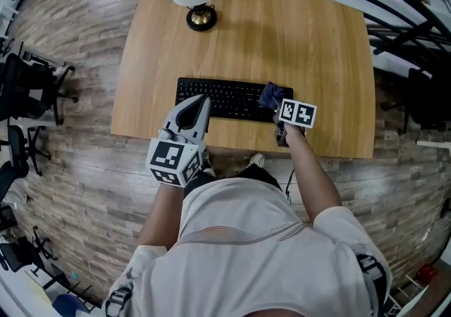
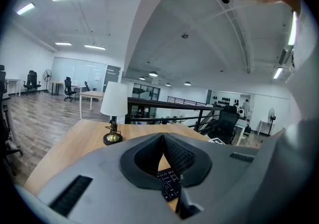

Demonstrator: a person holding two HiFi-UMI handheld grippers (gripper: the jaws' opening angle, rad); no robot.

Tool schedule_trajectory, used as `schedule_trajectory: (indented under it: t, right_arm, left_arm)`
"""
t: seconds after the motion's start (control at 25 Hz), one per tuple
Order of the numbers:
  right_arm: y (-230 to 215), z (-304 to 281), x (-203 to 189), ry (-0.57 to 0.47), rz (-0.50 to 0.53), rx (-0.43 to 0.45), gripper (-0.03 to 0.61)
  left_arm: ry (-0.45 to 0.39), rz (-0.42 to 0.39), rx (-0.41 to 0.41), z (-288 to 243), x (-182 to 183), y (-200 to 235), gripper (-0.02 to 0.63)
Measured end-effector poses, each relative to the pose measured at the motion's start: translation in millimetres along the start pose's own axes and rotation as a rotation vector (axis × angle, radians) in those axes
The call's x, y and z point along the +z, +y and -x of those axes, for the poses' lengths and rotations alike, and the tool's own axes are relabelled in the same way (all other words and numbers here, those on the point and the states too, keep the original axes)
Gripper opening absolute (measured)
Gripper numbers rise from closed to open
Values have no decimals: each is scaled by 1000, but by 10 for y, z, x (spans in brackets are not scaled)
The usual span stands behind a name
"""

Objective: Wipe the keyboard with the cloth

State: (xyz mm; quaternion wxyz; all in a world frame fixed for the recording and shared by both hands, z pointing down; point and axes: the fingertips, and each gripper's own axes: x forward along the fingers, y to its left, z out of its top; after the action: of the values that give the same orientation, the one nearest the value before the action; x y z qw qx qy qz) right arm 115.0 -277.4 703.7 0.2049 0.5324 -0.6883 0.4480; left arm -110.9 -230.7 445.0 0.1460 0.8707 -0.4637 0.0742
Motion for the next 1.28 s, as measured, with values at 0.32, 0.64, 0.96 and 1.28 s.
schedule_trajectory:
  t: [0.32,0.64,0.96,1.28]
  right_arm:
    - [-505,283,11,-35,-69,-43,133]
    - [-819,450,-35,-60,-106,-92,132]
    - [-160,732,253,-173,-109,45,129]
    - [1436,468,242,-132,3,286,129]
  left_arm:
    - [-33,-9,14,65,127,-157,15]
    - [-56,-14,57,242,154,-89,15]
    - [-73,-5,123,529,155,233,15]
    - [-71,20,187,930,112,681,14]
